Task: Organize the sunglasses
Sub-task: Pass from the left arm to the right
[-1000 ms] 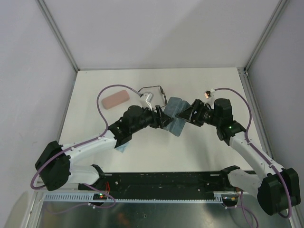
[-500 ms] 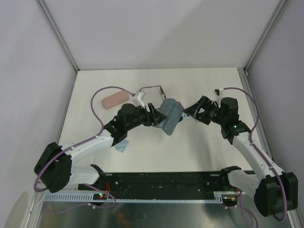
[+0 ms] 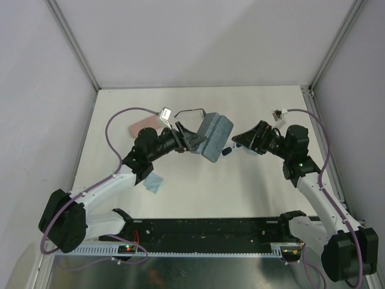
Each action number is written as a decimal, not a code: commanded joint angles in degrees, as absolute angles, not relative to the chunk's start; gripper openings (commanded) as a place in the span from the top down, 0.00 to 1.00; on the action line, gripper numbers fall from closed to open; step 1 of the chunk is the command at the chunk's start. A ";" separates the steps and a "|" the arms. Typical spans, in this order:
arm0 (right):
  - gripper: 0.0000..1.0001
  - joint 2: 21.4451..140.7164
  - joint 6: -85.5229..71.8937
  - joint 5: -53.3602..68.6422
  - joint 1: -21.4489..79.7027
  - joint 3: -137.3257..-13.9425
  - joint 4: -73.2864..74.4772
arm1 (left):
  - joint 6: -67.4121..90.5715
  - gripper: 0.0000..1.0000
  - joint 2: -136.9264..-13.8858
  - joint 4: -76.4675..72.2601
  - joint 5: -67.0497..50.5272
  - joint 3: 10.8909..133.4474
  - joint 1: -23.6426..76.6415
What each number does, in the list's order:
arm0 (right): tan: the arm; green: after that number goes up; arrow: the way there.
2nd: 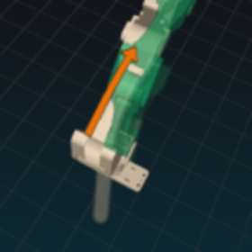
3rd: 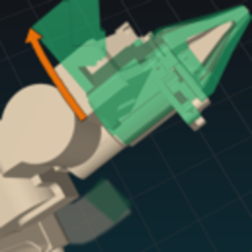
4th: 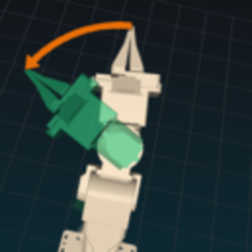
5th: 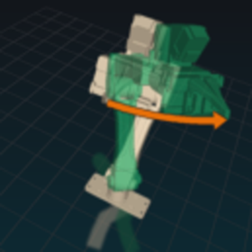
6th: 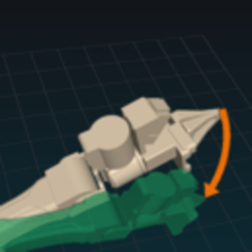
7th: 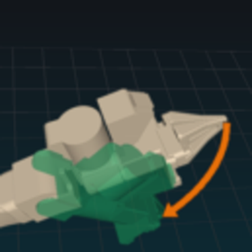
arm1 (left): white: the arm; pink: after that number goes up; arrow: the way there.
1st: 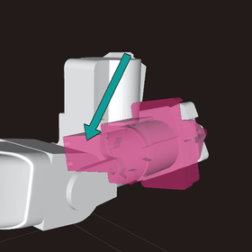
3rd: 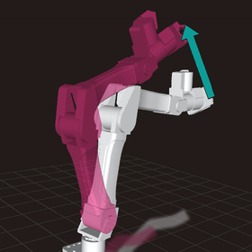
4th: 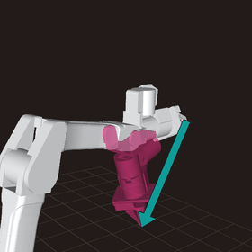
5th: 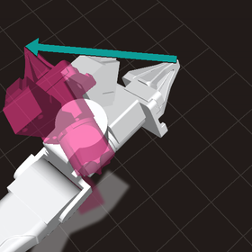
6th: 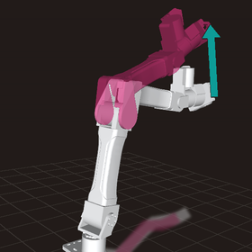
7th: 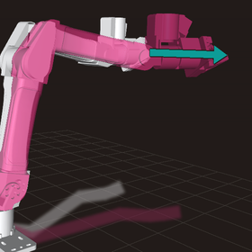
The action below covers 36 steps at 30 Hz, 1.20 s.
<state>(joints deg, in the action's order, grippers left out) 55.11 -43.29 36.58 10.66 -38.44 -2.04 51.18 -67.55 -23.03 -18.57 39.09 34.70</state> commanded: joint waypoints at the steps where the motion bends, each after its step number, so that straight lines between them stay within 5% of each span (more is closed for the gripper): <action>1: 0.02 52.80 -50.77 44.82 11.53 -35.86 -20.70 | 58.19 0.77 -66.46 -34.88 -24.84 40.01 33.36; 13: 0.04 53.50 -57.57 44.70 18.88 -34.80 -37.96 | 67.31 0.77 -69.48 -46.01 -31.55 41.36 33.29; 19: 0.23 55.09 -59.54 44.29 19.72 -34.80 -41.30 | 67.69 0.76 -69.49 -46.42 -31.51 40.87 33.31; 25: 0.52 55.28 -60.18 43.06 20.15 -34.78 -42.60 | 68.12 0.75 -69.81 -47.06 -31.51 40.14 33.39; 27: 0.73 55.39 -60.37 42.82 20.24 -34.80 -42.64 | 67.79 0.66 -69.77 -47.16 -31.48 39.98 33.33; 29: 0.92 55.49 -60.51 42.68 20.24 -34.78 -42.41 | 66.91 0.44 -69.39 -47.19 -31.18 39.68 33.34; 32: 0.99 55.51 -60.40 42.60 20.05 -34.80 -40.90 | 65.00 0.15 -68.09 -45.95 -30.02 38.71 32.54; 36: 1.00 54.60 -57.74 41.15 19.45 -35.07 -33.67 | 57.96 0.04 -64.49 -37.00 -28.04 38.51 29.99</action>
<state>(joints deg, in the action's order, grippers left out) 55.33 -61.69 43.38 20.18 -34.52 -38.63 64.58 -69.32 -41.95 -30.15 38.50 32.36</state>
